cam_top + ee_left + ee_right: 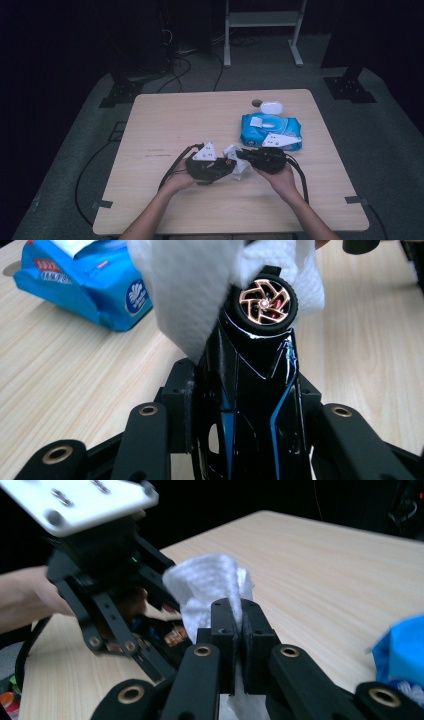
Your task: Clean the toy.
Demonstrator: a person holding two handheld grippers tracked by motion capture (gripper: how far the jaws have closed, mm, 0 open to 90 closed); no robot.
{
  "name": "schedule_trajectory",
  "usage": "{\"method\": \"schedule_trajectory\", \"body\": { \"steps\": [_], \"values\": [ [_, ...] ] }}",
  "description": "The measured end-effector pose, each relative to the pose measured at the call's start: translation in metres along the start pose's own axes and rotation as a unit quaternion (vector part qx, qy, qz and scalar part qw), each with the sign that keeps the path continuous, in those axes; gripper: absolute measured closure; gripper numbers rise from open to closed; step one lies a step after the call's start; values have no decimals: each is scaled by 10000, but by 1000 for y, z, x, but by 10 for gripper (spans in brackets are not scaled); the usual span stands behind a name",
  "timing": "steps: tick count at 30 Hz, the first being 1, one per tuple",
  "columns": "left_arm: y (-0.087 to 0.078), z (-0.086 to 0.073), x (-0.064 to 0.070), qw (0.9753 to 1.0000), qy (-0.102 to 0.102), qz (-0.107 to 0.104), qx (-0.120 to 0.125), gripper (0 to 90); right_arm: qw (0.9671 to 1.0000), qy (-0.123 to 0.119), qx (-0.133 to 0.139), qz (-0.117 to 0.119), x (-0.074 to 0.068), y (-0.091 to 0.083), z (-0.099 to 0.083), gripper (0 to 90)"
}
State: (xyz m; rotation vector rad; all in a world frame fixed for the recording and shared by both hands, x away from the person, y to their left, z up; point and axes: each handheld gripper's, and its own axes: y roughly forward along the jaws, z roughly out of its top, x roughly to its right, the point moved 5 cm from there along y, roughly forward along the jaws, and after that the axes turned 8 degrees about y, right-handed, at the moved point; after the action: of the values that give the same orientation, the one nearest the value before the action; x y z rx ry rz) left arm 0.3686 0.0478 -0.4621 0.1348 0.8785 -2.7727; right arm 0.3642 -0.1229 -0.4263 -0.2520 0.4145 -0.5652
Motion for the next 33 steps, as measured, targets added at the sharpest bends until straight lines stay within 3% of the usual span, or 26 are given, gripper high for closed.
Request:
{"method": "schedule_trajectory", "body": {
  "steps": [3,9,13,19,27,29,33],
  "values": [
    [-5,3,-1,9999,-13,19,117,568,10000,-65,41,-34,-2,0,2,857],
    [-14,6,-5,9991,-157,54,378,570,9997,143,8,-177,12,-3,-6,857],
    [-12,3,-4,9992,-180,39,350,569,9996,211,-94,-183,14,0,-10,857],
    [-15,6,-6,9986,-220,75,478,572,9996,270,92,-57,12,-1,-4,857],
    [-11,0,-6,9990,-247,47,380,572,9993,306,-129,-184,16,4,-14,857],
    [-7,-1,-5,9995,-173,78,269,572,9994,324,-34,-93,12,4,-11,858],
    [-9,2,-6,9988,-232,76,424,572,9995,275,136,7,6,0,-3,858]
  ]
}}
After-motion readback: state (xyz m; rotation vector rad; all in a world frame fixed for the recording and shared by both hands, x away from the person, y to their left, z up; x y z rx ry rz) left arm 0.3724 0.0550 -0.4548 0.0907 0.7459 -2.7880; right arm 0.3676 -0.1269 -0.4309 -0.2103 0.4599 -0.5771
